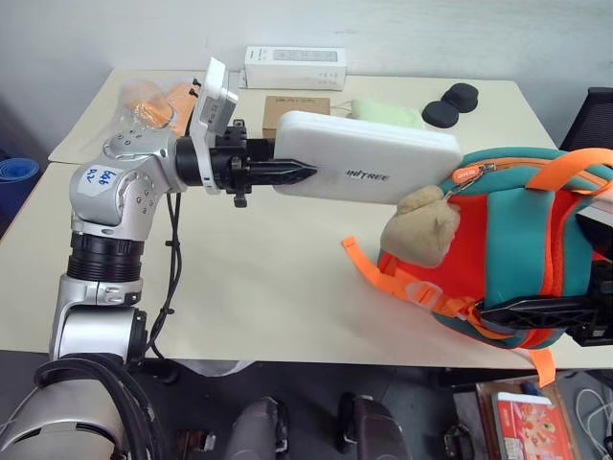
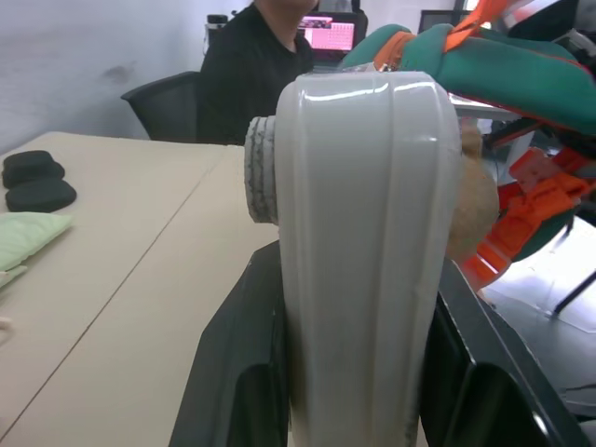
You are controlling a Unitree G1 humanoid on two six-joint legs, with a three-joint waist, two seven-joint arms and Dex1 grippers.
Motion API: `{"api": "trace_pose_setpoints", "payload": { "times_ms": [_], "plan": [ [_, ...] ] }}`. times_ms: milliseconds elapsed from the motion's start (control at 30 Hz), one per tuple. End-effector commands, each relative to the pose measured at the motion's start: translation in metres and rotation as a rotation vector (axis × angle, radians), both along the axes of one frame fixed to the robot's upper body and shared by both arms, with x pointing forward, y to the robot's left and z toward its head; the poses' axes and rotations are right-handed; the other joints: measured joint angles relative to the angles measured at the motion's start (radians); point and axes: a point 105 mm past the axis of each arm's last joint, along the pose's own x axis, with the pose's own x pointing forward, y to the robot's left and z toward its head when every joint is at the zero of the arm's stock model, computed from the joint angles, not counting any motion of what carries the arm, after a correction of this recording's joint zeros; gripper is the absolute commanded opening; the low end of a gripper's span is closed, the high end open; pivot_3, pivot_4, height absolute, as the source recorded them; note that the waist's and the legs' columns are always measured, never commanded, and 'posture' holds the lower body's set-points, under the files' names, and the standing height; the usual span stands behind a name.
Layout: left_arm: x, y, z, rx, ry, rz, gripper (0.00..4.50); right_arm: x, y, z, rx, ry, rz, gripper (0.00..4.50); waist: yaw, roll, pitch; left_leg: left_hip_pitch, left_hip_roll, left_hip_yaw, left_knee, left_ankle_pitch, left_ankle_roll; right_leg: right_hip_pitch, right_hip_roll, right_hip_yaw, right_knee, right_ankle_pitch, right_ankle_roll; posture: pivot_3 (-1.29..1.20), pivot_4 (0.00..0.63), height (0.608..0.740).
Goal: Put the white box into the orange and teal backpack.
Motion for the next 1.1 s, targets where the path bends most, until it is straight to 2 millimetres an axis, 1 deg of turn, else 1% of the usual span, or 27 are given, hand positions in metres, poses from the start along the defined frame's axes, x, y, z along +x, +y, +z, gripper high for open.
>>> {"api": "trace_pose_setpoints", "payload": {
  "times_ms": [33,133,267,300,467,567,633,767,833,867,900,933,1000,1067,1100],
  "plan": [
    [-0.017,-0.006,0.01,0.047,-0.074,-0.116,1.23,0.004,-0.002,-0.002,-0.021,-0.034,-0.021,0.02,0.0,0.0,0.0,0.0,0.0,0.0,0.0,0.0,0.0,0.0,0.0,0.0,0.0,0.0,0.0,0.0,0.15,0.74],
    [-0.016,-0.007,0.012,0.071,-0.102,-0.124,1.23,0.005,-0.002,-0.007,-0.031,-0.034,-0.023,0.02,0.0,0.0,0.0,0.0,0.0,0.0,0.001,0.0,0.0,0.0,0.0,0.0,0.001,0.0,0.0,0.0,0.15,0.74],
    [-0.013,-0.01,0.006,0.122,-0.146,-0.139,1.23,0.003,-0.002,-0.01,-0.036,-0.036,-0.016,0.02,0.0,0.0,0.0,0.0,0.0,-0.001,0.001,0.0,0.0,0.001,0.0,0.0,0.001,0.0,0.0,0.0,0.15,0.74],
    [-0.01,-0.012,0.004,0.137,-0.168,-0.132,1.23,0.003,-0.002,-0.011,-0.04,-0.039,-0.013,0.02,0.0,0.0,0.0,0.0,0.0,0.0,0.001,0.0,0.0,0.001,0.0,0.0,0.0,0.0,0.0,0.0,0.15,0.74],
    [0.005,-0.028,-0.007,0.202,-0.253,-0.116,1.23,-0.002,0.0,-0.01,-0.052,-0.054,0.023,0.02,0.001,0.0,0.0,0.0,0.0,-0.001,0.002,0.0,0.001,0.001,0.0,-0.001,0.001,0.0,0.0,0.0,0.15,0.74],
    [0.008,-0.043,-0.009,0.197,-0.28,-0.138,1.23,-0.004,0.003,-0.009,-0.049,-0.065,0.043,0.02,0.002,0.0,0.0,0.0,0.0,-0.001,0.002,-0.001,0.002,0.001,-0.001,-0.001,0.001,0.0,0.0,0.0,0.15,0.74],
    [0.007,-0.061,-0.006,0.149,-0.269,-0.171,1.23,-0.004,0.005,-0.01,-0.047,-0.073,0.047,0.02,0.002,0.0,0.0,0.0,0.0,-0.001,0.002,-0.001,0.002,0.001,-0.001,-0.002,0.0,0.0,0.0,0.0,0.15,0.74],
    [0.004,-0.107,-0.007,0.074,-0.239,-0.225,1.23,0.002,0.008,-0.013,-0.043,-0.094,0.037,0.02,0.002,-0.001,0.001,-0.001,0.0,-0.001,0.003,-0.002,0.004,0.001,-0.001,-0.002,0.0,0.0,0.001,0.0,0.15,0.74],
    [0.005,-0.13,-0.015,0.059,-0.224,-0.217,1.23,0.005,0.01,-0.014,-0.036,-0.107,0.026,0.02,0.002,-0.002,0.001,-0.002,-0.001,-0.001,0.003,-0.002,0.004,0.001,-0.002,-0.003,0.0,0.001,0.001,0.0,0.15,0.74],
    [0.005,-0.143,-0.022,0.061,-0.205,-0.214,1.23,0.007,0.011,-0.014,-0.034,-0.113,0.019,0.02,0.002,-0.002,0.001,-0.002,-0.001,-0.001,0.003,-0.002,0.005,0.001,-0.002,-0.003,0.0,0.001,0.001,0.0,0.15,0.74],
    [0.004,-0.152,-0.028,0.064,-0.184,-0.217,1.23,0.008,0.012,-0.015,-0.032,-0.117,0.015,0.02,0.002,-0.002,0.001,-0.002,-0.002,-0.001,0.003,-0.002,0.005,0.001,-0.002,-0.004,0.0,0.001,0.001,0.0,0.15,0.74],
    [0.0,-0.165,-0.036,0.069,-0.157,-0.231,1.23,0.009,0.013,-0.016,-0.029,-0.12,0.005,0.02,0.001,-0.002,0.001,-0.002,-0.002,-0.001,0.003,-0.002,0.005,0.001,-0.002,-0.005,-0.001,0.001,0.002,0.0,0.15,0.74],
    [-0.005,-0.178,-0.044,0.072,-0.133,-0.247,1.23,0.01,0.015,-0.017,-0.026,-0.122,-0.006,0.02,0.0,-0.002,0.001,-0.002,-0.002,-0.001,0.003,-0.002,0.005,0.001,-0.003,-0.007,-0.001,0.001,0.002,0.0,0.15,0.74],
    [-0.008,-0.188,-0.044,0.057,-0.106,-0.242,1.96,0.011,0.015,-0.02,-0.03,-0.124,-0.021,0.0,-0.001,-0.002,0.001,-0.002,-0.001,-0.001,0.003,-0.003,0.005,0.001,-0.002,-0.007,-0.001,0.001,0.002,0.0,0.15,0.74],
    [-0.008,-0.188,-0.043,0.052,-0.099,-0.237,2.17,0.012,0.016,-0.02,-0.03,-0.123,-0.028,0.0,-0.001,-0.002,0.001,-0.002,-0.001,-0.001,0.003,-0.003,0.005,0.001,-0.002,-0.007,-0.001,0.001,0.002,0.0,0.15,0.74]
  ]
}}
